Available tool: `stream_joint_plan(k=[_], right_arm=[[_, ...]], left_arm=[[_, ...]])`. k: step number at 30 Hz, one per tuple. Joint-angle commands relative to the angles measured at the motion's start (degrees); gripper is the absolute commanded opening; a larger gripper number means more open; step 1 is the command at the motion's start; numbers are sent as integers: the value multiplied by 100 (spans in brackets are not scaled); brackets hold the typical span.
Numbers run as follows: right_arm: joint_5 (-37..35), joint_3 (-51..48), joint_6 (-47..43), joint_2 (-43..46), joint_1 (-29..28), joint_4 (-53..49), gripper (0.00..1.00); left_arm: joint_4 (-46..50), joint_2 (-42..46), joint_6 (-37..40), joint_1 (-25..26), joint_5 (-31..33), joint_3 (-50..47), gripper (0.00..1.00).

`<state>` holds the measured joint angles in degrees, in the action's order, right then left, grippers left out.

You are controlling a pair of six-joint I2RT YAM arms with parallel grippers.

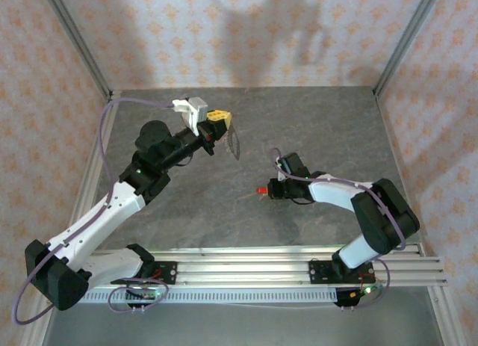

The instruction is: Put the keys on the keyring

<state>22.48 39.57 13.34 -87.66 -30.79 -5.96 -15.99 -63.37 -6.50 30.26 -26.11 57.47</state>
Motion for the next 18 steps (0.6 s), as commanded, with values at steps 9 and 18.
stream_joint_plan(k=[9,18], right_arm=[[11,-64,71,129,20,141,12],[3,16,48,-19,20,177,12]], left_arm=[[-263,11,-88,-53,-34,54,0],[-274,1,-85,-55,-26,41,0]])
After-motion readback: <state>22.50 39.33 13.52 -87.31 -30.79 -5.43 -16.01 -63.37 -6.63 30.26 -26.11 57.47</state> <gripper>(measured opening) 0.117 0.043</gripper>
